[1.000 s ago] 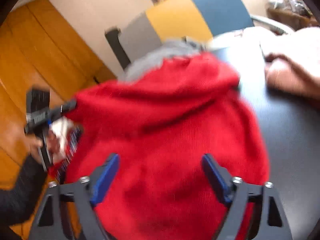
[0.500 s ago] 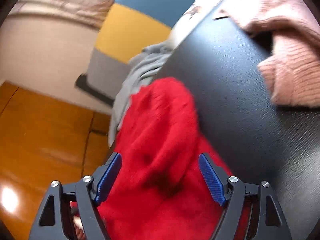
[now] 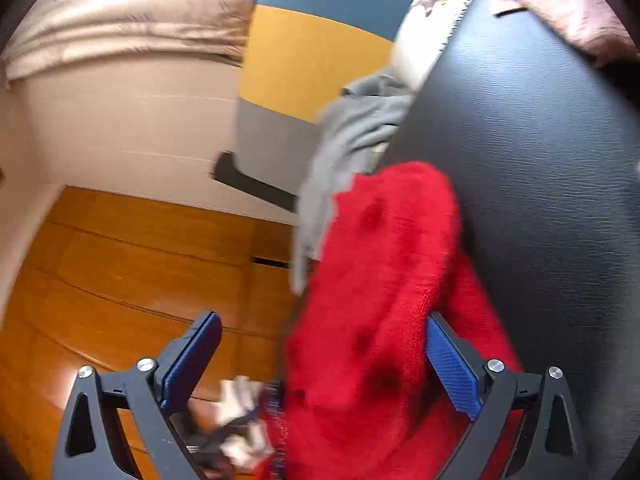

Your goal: Fold clothes

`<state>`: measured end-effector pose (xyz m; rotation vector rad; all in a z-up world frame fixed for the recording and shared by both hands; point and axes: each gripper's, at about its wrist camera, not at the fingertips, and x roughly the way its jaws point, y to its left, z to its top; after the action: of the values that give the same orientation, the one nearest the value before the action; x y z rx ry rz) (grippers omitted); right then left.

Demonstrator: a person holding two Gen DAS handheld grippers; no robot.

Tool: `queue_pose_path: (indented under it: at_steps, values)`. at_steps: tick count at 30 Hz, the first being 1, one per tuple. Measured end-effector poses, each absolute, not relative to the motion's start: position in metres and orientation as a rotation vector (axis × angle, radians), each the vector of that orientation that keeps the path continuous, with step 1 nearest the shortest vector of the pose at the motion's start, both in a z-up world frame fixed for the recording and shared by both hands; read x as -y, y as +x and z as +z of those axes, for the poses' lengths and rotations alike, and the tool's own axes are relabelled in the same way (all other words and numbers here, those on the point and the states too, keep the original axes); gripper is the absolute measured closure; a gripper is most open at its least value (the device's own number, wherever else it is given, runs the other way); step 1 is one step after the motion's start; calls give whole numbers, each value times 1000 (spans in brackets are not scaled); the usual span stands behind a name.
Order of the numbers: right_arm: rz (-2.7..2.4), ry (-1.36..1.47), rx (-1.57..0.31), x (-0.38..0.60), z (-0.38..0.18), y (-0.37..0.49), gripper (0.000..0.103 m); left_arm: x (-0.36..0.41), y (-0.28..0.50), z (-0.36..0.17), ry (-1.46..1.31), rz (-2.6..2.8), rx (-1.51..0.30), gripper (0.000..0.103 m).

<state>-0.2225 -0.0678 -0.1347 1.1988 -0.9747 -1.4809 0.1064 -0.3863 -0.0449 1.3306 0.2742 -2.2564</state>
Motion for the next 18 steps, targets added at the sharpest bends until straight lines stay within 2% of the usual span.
queue_pose_path:
  at_steps: [4,6,10,12,18]
  values:
    - [-1506,1220,903,76,-128,-214,1,349,133,-42,1233,-2428,-177,68]
    - [-1513,1217,883,73,-129,-202,1,307,137,-48,1271,-2560,26,61]
    - [-1526,1210,843,66,-131,-179,0,240,137,-77,1408,-2671,447,56]
    - [-1532,1207,822,63,-132,-167,0,231,129,-92,1447,-2669,548,53]
    - [-1564,1196,666,57,-136,-124,0,249,109,-117,1548,-2668,500,49]
